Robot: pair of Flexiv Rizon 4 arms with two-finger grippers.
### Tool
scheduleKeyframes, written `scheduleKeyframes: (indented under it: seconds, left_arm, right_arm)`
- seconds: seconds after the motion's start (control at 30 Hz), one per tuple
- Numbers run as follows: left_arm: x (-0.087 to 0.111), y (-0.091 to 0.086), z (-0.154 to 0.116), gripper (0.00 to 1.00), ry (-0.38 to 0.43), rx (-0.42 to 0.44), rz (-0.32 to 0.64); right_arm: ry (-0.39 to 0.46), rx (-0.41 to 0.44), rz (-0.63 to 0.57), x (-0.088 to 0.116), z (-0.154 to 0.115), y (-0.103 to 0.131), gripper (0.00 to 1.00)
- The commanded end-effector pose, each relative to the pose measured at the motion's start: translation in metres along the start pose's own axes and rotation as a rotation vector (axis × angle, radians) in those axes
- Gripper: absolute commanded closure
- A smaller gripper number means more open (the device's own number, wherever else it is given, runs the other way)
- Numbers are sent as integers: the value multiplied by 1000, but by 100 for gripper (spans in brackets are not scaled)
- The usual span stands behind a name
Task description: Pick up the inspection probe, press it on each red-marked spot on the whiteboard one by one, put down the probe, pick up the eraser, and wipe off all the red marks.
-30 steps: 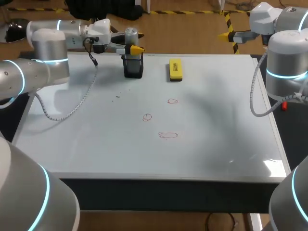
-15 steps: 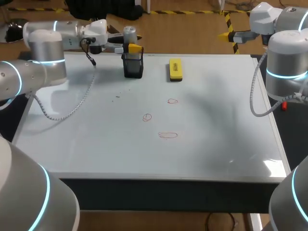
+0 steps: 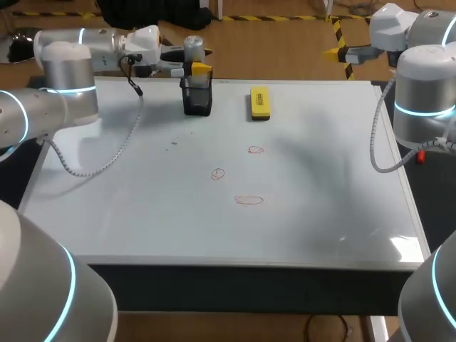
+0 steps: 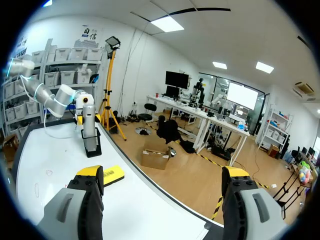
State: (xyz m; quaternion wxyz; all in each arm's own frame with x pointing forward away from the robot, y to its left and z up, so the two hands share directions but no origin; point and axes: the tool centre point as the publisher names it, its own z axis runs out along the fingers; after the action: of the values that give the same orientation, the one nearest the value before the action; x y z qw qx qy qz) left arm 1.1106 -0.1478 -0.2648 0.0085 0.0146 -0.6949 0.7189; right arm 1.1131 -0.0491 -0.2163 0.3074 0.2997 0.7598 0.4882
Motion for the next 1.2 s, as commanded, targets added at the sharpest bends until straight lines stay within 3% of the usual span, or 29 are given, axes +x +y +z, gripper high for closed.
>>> scheduleKeyframes:
  seconds: [0.03,0.67,1.03,1.2]
  left_arm:
    - [8,-11,1,100,-13,-12,14]
    - [8,-55,-4,100,1,-43,70]
    - [21,-84,-10,100,-11,-5,105]
    - [28,-88,-23,100,-40,-7,105]
  right_arm:
    - [1,1,0,-1,0,0,0]
    - [1,1,0,-1,0,0,0]
    - [1,1,0,-1,0,0,0]
    - [1,1,0,-1,0,0,0]
